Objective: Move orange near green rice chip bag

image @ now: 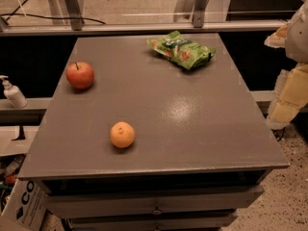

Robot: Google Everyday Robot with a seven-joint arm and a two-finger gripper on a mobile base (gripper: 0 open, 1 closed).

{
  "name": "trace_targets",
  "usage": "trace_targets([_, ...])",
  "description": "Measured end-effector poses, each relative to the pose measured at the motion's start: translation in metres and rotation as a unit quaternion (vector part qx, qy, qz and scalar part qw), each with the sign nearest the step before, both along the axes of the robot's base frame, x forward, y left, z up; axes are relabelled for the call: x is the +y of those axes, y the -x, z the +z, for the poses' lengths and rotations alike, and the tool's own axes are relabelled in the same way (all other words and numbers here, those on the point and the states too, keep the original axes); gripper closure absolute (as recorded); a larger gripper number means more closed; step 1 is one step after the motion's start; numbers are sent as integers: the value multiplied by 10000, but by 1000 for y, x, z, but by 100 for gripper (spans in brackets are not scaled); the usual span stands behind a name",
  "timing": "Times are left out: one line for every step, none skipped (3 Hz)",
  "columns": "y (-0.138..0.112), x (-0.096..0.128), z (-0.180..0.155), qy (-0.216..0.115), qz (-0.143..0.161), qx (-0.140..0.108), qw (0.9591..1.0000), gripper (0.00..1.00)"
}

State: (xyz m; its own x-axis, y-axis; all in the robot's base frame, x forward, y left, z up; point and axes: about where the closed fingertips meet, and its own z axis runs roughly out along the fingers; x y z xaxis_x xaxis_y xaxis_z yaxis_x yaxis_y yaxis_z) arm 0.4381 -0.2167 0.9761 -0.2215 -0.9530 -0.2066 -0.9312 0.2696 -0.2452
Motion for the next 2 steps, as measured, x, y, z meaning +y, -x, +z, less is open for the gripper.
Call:
trace_targets([0, 0, 0, 0, 0, 0, 10000, 0])
trace_targets([0, 1, -1, -17, 7, 2, 10000, 0])
